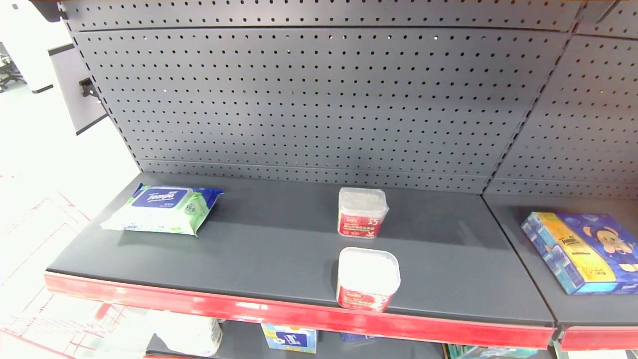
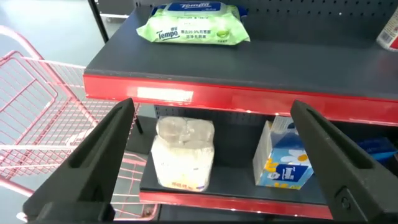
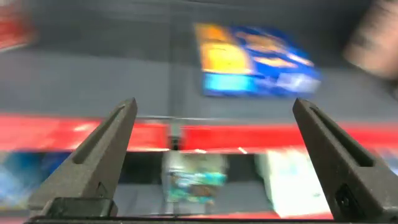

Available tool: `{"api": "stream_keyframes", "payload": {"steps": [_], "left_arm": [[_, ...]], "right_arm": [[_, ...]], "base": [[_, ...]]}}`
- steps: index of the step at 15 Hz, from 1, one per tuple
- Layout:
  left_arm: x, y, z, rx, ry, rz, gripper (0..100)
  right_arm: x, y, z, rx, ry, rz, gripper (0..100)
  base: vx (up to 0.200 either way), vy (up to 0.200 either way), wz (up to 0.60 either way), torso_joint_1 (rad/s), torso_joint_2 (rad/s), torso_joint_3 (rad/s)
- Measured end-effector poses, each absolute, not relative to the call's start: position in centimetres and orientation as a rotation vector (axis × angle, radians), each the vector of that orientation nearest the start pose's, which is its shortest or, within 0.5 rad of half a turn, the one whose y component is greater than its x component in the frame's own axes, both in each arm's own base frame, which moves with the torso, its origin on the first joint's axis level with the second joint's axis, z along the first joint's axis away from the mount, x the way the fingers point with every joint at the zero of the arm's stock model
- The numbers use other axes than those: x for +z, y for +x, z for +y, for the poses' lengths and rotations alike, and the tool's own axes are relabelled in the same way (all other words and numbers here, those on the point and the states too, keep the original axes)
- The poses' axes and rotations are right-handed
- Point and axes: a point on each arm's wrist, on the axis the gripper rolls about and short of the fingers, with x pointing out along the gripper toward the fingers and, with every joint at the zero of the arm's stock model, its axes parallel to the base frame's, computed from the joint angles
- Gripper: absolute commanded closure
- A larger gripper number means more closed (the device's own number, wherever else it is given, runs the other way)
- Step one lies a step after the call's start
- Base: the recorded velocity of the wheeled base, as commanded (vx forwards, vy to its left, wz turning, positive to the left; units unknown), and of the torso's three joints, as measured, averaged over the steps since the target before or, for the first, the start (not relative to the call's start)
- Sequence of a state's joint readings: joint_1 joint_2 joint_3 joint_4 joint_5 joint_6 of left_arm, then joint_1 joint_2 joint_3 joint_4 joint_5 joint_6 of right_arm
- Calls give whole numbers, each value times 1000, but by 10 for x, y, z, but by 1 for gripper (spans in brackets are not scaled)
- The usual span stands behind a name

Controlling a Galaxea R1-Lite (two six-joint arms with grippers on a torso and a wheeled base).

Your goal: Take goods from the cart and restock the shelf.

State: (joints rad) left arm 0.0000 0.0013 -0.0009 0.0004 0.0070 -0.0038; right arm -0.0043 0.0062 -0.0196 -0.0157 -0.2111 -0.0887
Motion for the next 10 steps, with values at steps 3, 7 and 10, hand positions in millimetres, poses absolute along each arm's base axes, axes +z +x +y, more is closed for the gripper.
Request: {"api": "stream_keyframes", "payload": {"steps": [3, 7, 10], "left_arm": [[75, -23, 0, 7, -4, 1, 0], [75, -23, 0, 7, -4, 1, 0], [75, -23, 0, 7, -4, 1, 0]], "right_arm": [[84, -24, -1, -33, -155, -41, 0], [83, -24, 0, 11, -79, -32, 0], [82, -24, -1, -30, 44, -36, 0]], "base": [[0, 0, 0, 0, 0, 0], [0, 0, 0, 0, 0, 0], [0, 0, 0, 0, 0, 0]]}}
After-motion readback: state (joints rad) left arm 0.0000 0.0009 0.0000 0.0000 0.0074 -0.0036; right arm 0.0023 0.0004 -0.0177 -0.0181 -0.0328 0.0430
